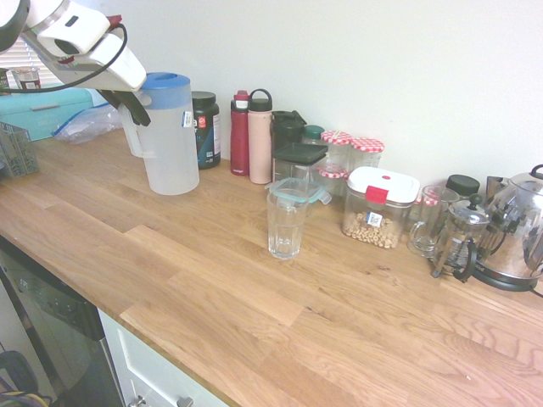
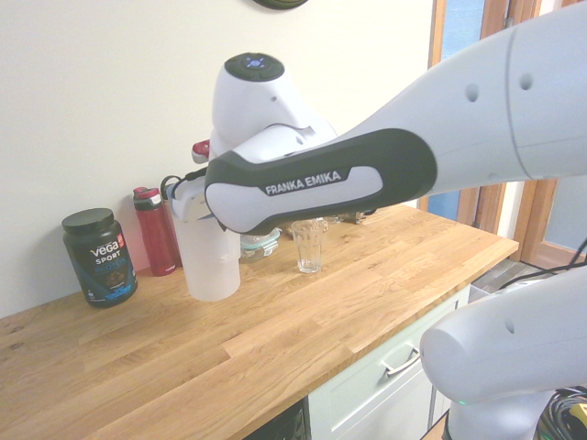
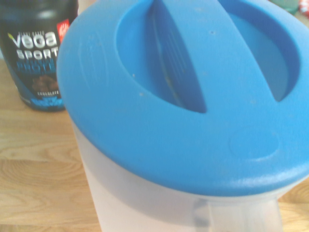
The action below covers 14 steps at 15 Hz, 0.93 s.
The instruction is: Pour me some water
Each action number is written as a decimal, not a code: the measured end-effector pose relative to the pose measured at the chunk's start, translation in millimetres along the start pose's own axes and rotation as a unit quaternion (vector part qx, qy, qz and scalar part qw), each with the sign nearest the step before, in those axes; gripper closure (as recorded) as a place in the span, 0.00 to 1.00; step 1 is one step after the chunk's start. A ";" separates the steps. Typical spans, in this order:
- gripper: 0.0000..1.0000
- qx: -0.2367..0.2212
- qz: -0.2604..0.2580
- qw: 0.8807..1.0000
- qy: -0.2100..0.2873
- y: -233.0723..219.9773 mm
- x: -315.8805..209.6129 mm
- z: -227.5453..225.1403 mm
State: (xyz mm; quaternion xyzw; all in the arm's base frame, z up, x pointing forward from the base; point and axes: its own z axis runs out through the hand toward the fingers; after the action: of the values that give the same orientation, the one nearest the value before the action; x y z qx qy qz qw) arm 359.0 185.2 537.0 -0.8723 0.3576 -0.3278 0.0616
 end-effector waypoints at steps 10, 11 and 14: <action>1.00 -0.027 0.013 0.999 -0.014 -17.0 -14.2 58.1; 1.00 -0.028 0.014 0.999 -0.015 -19.0 -14.4 60.9; 1.00 -0.032 0.012 0.999 -0.020 -22.2 -18.6 67.9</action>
State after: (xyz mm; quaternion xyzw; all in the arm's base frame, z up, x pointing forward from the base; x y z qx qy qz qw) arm 404.0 205.3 481.9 -0.8760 0.3769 -0.2976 0.0448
